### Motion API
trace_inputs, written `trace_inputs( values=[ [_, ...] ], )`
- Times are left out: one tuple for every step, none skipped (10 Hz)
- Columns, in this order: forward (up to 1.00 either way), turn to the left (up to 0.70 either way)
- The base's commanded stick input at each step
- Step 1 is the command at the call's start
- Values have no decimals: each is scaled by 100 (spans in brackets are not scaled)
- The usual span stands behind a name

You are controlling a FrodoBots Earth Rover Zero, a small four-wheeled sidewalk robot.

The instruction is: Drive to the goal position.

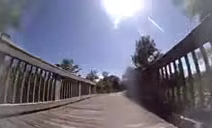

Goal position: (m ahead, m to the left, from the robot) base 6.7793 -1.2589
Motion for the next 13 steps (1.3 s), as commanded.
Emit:
trace_inputs(
  values=[
    [45,0],
    [45,0],
    [45,0],
    [45,0],
    [45,0],
    [45,0],
    [45,0],
    [45,0],
    [45,0],
    [45,0],
    [45,0],
    [45,0],
    [45,0]
  ],
)
